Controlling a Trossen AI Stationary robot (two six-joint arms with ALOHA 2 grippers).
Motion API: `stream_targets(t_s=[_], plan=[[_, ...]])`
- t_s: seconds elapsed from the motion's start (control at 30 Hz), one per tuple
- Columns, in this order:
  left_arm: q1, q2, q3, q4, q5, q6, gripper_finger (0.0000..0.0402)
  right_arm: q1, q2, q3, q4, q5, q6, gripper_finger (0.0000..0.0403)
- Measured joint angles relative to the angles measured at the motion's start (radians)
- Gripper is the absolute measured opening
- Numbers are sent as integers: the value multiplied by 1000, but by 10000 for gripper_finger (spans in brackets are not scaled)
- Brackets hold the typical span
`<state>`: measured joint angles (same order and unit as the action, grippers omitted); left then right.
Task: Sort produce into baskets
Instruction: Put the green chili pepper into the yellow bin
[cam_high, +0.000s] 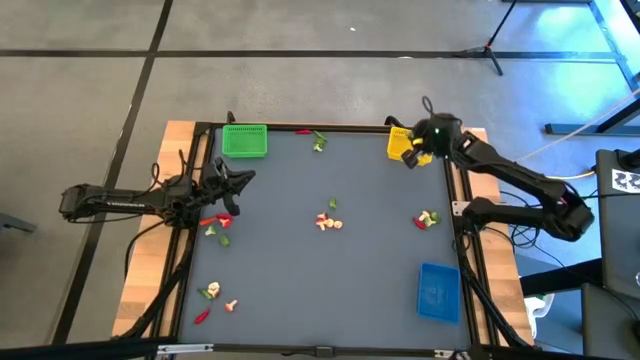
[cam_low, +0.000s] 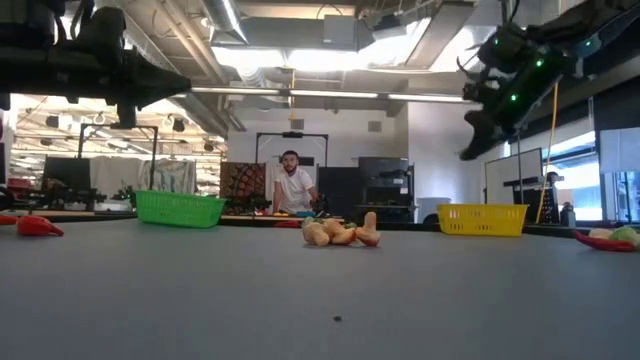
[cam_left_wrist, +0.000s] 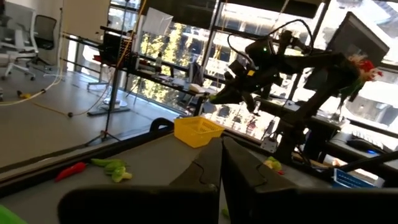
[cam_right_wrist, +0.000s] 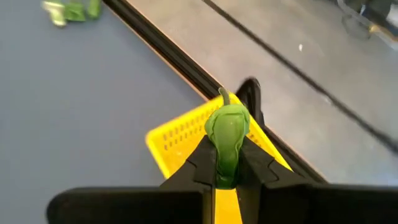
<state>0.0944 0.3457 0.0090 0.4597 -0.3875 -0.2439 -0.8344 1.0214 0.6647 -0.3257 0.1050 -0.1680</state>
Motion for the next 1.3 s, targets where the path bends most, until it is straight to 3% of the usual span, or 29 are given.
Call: stream_targets(t_s=[0.27, 0.47, 0.67, 0.93, 1.03, 1.2, 1.3], plan=[[0, 2, 0, 0, 0, -11, 2, -184, 154, 0, 62, -203, 74, 30], [0, 2, 0, 0, 0, -6, 9, -203, 267, 2, 105, -212, 111, 30], [0, 2, 0, -9, 0, -94, 11, -201, 386, 17, 156, -185, 111, 30], [1, 2, 0, 1, -19, -100, 19, -201, 404, 34, 145, -165, 114, 33], [1, 2, 0, 0, -28, -123, 37, -200, 404, 34, 145, -139, 105, 57], [1, 2, 0, -3, -41, -83, 84, -199, 404, 35, 183, -110, 93, 144], [1, 1, 0, -3, -41, -68, 108, -174, 401, 70, 153, -150, 80, 188]])
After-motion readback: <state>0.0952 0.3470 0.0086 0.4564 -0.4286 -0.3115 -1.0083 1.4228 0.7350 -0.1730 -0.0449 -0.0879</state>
